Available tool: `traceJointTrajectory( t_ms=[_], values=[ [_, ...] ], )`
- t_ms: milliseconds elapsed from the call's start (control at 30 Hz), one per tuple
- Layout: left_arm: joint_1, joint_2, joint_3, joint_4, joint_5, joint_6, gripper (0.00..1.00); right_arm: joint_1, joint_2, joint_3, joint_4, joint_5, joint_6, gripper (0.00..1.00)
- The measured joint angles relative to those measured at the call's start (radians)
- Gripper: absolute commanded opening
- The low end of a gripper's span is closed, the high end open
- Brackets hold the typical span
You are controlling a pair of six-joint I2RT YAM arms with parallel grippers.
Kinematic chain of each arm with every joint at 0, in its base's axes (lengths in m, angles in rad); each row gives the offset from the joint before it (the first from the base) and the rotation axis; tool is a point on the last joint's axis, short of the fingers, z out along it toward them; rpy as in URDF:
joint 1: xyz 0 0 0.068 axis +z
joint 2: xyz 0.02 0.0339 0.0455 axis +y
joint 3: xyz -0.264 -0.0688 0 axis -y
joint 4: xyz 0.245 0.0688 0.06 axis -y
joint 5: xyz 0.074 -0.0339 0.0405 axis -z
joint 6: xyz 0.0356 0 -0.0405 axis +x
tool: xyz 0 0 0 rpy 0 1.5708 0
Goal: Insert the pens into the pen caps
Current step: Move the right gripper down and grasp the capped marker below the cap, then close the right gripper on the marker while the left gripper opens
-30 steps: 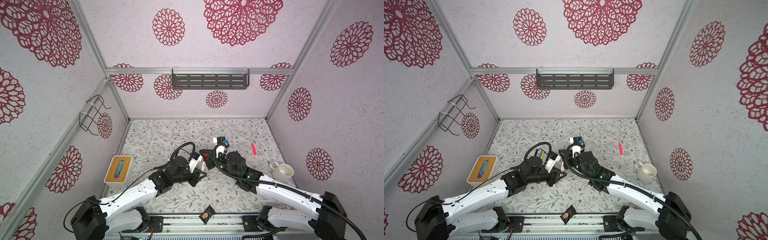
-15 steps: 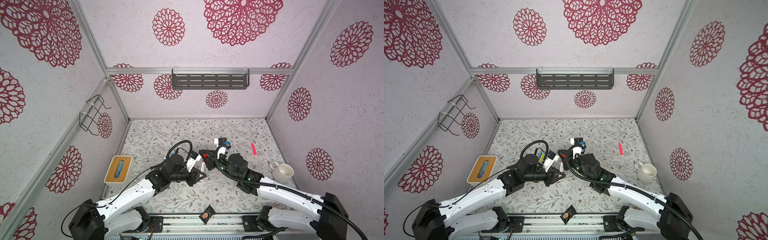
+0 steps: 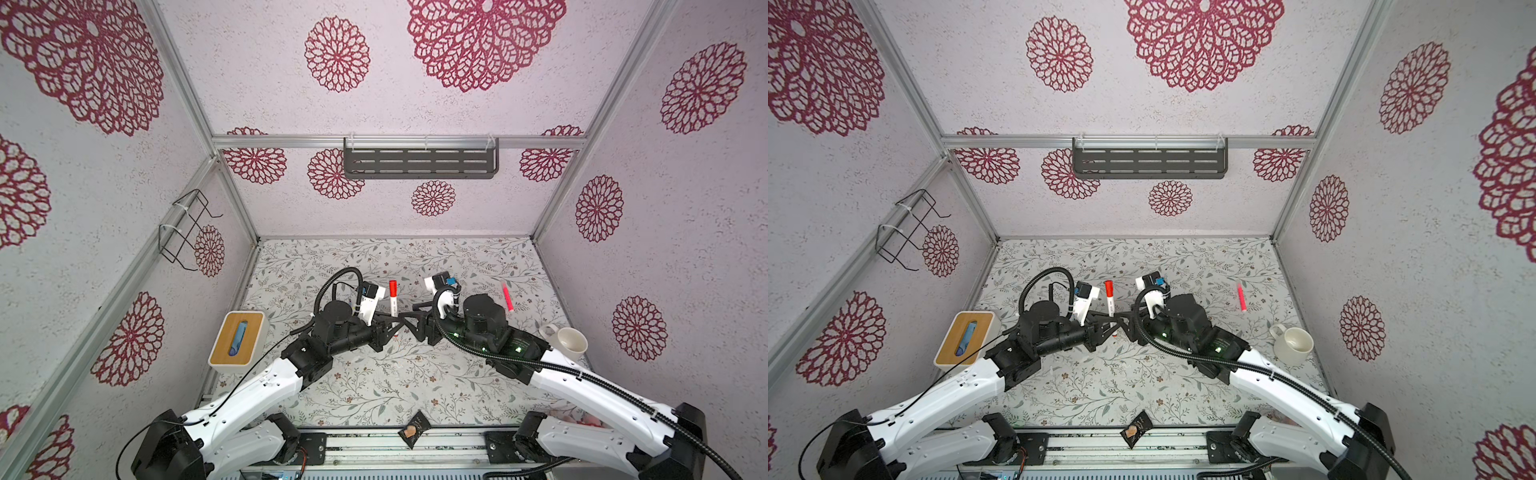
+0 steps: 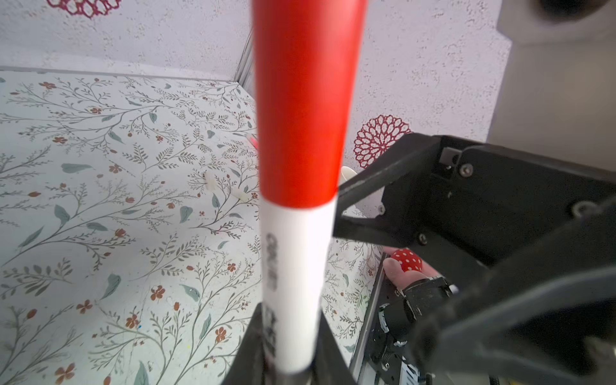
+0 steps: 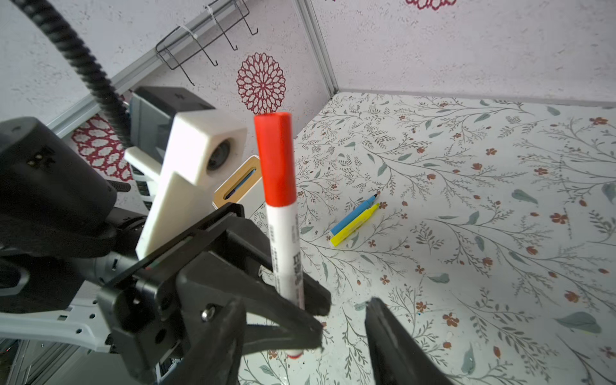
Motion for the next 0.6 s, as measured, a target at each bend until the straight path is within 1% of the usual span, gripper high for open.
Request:
traceJointTrajectory(
  t_ms=[133, 267, 433, 600],
  values=[
    [-0.008, -0.009, -0.016, 0.005, -0.023, 0.001, 0.00, -0.022, -0.053, 0.014, -0.033, -0.024, -0.011, 0.61],
    [-0.018, -0.009, -0.018, 0.005, -0.037, 0.002, 0.00, -0.030, -0.063, 0.036, -0.050, -0.044, -0.020, 0.62],
    [-0.038, -0.001, -0.018, 0.004, -0.056, 0.006, 0.00, -0.031, -0.026, 0.065, -0.062, -0.066, -0.024, 0.62],
    [-0.066, 0.006, -0.018, 0.002, -0.076, 0.012, 0.00, -0.031, 0.049, 0.085, -0.053, -0.096, -0.024, 0.60]
  ],
)
